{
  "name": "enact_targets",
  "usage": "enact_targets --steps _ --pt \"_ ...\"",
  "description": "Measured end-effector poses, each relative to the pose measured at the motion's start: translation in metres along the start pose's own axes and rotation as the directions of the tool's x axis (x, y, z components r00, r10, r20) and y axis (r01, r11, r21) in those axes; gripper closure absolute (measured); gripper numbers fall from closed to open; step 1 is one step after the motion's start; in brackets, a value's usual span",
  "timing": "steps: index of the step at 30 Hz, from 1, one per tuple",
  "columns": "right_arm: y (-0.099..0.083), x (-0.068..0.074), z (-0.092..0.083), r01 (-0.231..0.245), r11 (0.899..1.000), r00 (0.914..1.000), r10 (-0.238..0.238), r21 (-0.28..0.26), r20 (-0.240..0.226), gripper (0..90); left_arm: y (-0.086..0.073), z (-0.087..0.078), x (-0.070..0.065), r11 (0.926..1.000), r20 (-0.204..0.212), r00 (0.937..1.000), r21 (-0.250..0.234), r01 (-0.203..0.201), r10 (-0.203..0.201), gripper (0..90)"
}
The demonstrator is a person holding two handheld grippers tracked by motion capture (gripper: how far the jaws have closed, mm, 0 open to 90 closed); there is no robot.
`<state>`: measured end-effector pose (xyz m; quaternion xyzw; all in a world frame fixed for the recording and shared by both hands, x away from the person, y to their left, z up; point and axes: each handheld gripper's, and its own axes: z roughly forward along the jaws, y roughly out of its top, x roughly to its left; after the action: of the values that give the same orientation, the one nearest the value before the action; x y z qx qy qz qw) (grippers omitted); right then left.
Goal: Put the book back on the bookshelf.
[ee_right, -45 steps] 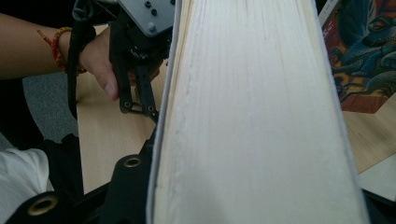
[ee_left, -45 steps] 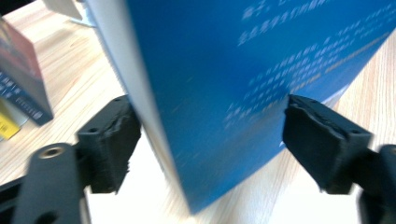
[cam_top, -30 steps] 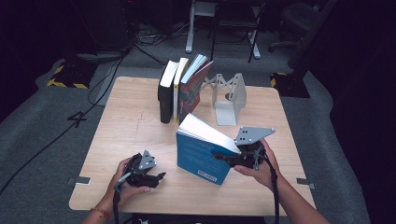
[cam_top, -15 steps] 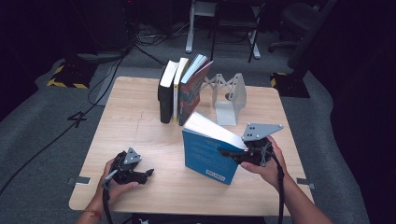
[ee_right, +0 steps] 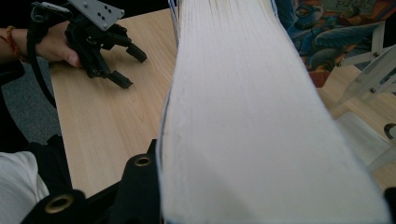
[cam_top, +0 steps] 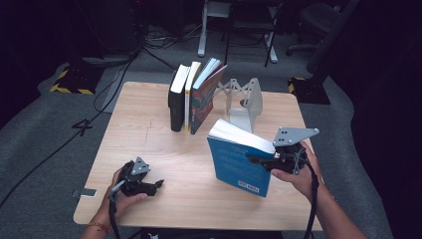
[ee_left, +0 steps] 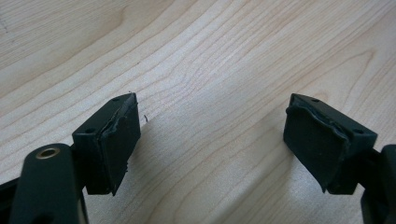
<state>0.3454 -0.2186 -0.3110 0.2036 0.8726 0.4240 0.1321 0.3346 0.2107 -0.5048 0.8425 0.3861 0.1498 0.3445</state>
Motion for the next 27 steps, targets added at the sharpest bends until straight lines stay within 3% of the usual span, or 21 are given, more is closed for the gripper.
enact_targets --steps 5,9,14,20,27 --pt "-0.002 -0.008 -0.007 -0.028 1.0 0.9991 0.028 0.0 0.031 61.5 0.0 0.0 0.0 1.0 -0.001 1.0 0.0 -0.002 0.002 19.1" --pt "0.004 -0.012 -0.009 -0.009 1.0 0.9977 0.008 0.017 0.068 61.5 0.0 0.0 -0.001 1.0 -0.01 0.9999 -0.003 -0.009 0.009 19.3" --pt "0.007 -0.017 -0.008 -0.015 1.0 0.9936 0.014 0.014 0.113 61.5 -0.001 -0.002 -0.007 0.9989 -0.038 0.9983 -0.017 -0.045 0.044 20.7" --pt "0.02 -0.028 -0.002 -0.018 0.999 0.9899 0.014 0.03 0.141 61.5 -0.001 -0.001 -0.003 0.9998 -0.013 0.9998 -0.011 -0.017 0.017 20.7" --pt "0.036 -0.039 0.002 -0.035 0.999 0.9851 0.032 0.013 0.169 61.4 0.0 -0.001 -0.001 1.0 0.003 1.0 0.002 -0.006 0.006 20.4"
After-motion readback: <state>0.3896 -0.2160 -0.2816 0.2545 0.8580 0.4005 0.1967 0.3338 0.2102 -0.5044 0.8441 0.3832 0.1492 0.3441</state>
